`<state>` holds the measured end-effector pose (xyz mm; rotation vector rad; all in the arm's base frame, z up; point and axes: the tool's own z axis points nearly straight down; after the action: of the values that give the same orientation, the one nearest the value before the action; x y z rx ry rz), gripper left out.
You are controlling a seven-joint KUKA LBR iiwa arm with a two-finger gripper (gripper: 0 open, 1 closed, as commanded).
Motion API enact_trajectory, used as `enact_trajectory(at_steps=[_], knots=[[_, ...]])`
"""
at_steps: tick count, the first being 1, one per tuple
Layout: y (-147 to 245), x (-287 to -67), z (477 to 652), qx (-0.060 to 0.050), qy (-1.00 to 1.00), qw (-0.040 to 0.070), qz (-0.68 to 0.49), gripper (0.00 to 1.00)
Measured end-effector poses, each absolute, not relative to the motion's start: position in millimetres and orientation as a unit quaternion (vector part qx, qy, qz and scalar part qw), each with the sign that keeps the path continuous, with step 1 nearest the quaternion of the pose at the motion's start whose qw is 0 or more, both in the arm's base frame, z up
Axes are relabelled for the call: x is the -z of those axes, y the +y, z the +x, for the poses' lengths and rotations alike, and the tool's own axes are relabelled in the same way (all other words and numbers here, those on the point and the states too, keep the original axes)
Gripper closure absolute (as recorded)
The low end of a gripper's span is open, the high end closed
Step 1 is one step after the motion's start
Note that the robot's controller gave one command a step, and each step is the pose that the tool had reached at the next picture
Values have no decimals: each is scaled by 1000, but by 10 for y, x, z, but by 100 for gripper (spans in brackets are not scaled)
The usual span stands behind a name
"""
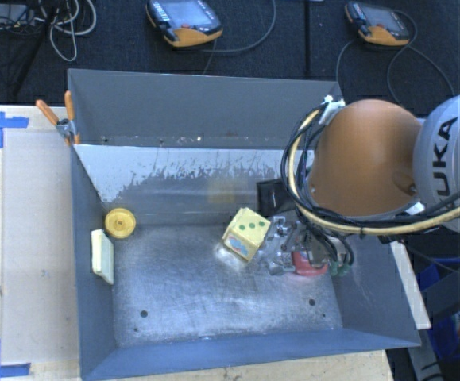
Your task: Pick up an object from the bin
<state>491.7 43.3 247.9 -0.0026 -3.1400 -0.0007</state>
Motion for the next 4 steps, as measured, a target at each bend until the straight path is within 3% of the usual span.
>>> enact_trajectory(at_steps=[1,2,3,4], knots=[[489,-1384,5007,0,-1000,5,-9,0],[487,-1417,5025,0,-1000,1,-10,100],[487,-1417,5025,0,-1000,1,-11,100],[444,-1741,5043,0,-999,4,-40,100]])
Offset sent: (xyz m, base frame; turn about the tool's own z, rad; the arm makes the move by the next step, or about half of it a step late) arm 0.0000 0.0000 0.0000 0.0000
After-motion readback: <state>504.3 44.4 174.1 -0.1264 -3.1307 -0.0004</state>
